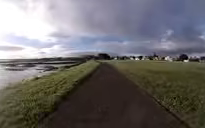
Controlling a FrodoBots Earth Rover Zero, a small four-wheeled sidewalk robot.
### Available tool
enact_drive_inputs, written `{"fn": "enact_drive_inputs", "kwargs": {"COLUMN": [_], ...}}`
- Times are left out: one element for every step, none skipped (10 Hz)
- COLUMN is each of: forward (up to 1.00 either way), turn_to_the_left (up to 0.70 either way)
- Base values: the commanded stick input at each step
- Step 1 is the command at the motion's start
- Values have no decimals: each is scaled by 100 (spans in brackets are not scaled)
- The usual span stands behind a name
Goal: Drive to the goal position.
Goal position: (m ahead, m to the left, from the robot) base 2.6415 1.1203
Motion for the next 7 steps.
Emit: {"fn": "enact_drive_inputs", "kwargs": {"forward": [70,70,70,70,70,70,70], "turn_to_the_left": [-35,-35,-35,-35,-29,-14,0]}}
